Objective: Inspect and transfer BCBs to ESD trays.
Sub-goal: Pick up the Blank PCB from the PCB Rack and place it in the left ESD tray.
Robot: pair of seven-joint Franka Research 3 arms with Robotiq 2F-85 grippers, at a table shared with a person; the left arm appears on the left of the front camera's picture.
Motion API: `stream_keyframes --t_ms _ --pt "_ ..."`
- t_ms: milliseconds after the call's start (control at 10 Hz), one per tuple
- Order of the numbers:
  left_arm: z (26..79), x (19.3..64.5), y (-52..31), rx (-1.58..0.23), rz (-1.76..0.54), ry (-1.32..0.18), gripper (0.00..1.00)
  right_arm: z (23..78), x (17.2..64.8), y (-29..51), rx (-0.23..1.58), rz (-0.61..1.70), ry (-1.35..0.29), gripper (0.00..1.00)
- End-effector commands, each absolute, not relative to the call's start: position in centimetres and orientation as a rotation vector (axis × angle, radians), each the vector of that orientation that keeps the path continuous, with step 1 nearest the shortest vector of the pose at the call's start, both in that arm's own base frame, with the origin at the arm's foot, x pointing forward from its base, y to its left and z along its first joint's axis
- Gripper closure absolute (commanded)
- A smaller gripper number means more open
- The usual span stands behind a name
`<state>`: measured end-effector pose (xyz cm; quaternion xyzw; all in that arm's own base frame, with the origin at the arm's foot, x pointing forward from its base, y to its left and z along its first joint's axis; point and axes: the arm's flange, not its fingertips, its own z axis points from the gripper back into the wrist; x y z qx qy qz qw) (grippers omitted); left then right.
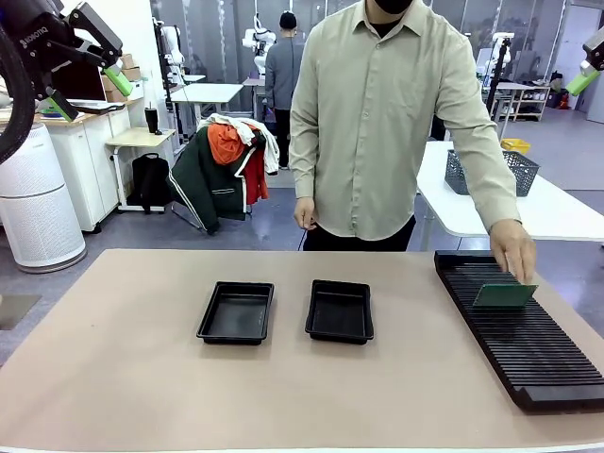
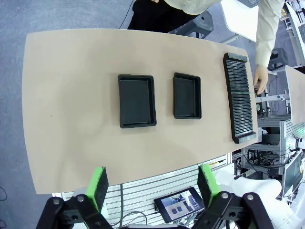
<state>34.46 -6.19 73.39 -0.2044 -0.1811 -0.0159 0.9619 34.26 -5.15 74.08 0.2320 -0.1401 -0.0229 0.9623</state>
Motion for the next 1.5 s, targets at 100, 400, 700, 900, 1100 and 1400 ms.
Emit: stream_keyframes --t_ms 100,400,700,900,1100,1400 --pt "73.6 34.6 -6.0 -0.402 -0.036 -0.357 0.00 74.1 34.3 -5.2 0.471 -0.047 -0.284 0.00" --pt "73.6 34.6 -6.0 -0.402 -0.036 -0.357 0.00 74.1 34.3 -5.2 0.471 -0.047 -0.284 0.00" --pt "73.6 34.6 -6.0 -0.402 -0.036 -0.357 0.00 74.1 34.3 -5.2 0.471 -0.047 -0.284 0.00" --pt "73.6 34.6 -6.0 -0.402 -0.036 -0.357 0.00 74.1 34.3 -5.2 0.471 -0.047 -0.284 0.00" --pt "73.6 34.6 -6.0 -0.402 -0.036 -0.357 0.00 73.9 34.4 -5.6 0.381 0.076 -0.324 0.00" --pt "73.6 34.6 -6.0 -0.402 -0.036 -0.357 0.00 71.4 36.1 -6.9 0.195 0.389 -0.372 0.00"
